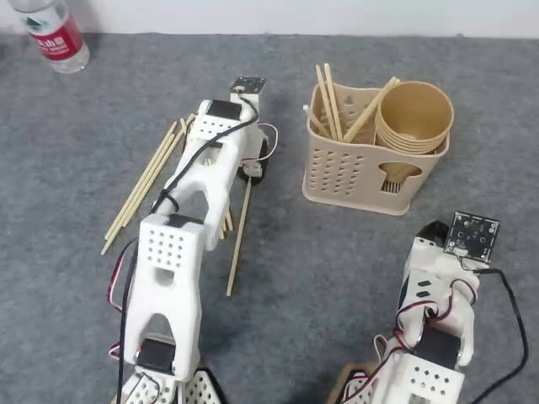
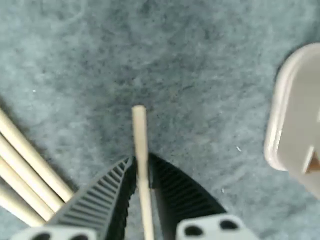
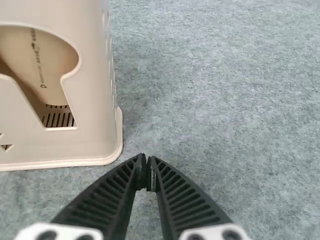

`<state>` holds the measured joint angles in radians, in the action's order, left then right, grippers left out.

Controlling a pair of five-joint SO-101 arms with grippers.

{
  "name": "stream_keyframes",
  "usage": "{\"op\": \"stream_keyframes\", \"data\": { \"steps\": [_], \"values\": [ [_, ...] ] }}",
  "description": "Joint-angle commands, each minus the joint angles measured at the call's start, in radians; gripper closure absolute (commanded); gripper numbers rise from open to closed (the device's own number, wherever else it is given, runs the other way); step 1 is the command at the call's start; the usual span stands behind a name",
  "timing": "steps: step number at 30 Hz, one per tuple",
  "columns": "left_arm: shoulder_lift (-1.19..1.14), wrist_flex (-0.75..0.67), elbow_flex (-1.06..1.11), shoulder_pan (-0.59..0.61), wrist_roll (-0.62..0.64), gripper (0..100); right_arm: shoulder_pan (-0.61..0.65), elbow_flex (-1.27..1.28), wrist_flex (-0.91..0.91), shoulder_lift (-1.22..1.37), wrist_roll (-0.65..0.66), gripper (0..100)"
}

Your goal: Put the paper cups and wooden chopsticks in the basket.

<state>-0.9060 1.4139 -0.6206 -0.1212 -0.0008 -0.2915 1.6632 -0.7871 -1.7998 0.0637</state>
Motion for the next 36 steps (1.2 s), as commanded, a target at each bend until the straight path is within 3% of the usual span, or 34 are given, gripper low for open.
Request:
{"op": "stream_keyframes", "data": {
  "steps": [1,8,11,14,22,29,36],
  "values": [
    [-0.091,0.127,-0.197,0.002,-0.002,99,0.007,-0.003,0.016,-0.010,0.017,99.1],
    [-0.180,0.258,-0.412,-0.002,-0.021,99,0.007,-0.003,0.019,-0.010,0.017,99.1],
    [-0.144,0.348,-0.545,-0.003,-0.018,99,0.007,-0.003,0.019,-0.010,0.017,99.1],
    [-0.069,0.345,-0.556,0.006,-0.015,99,0.005,-0.003,0.018,-0.010,0.017,99.1],
    [0.245,0.344,-0.239,-0.023,-0.023,99,0.005,-0.003,0.018,-0.010,0.017,99.1],
    [0.694,0.336,0.082,-0.112,-0.046,99,0.005,-0.002,0.018,-0.010,0.017,99.1],
    [1.223,0.078,0.426,-0.186,-0.049,99,0.005,-0.002,0.018,-0.010,0.017,99.1]
  ]
}}
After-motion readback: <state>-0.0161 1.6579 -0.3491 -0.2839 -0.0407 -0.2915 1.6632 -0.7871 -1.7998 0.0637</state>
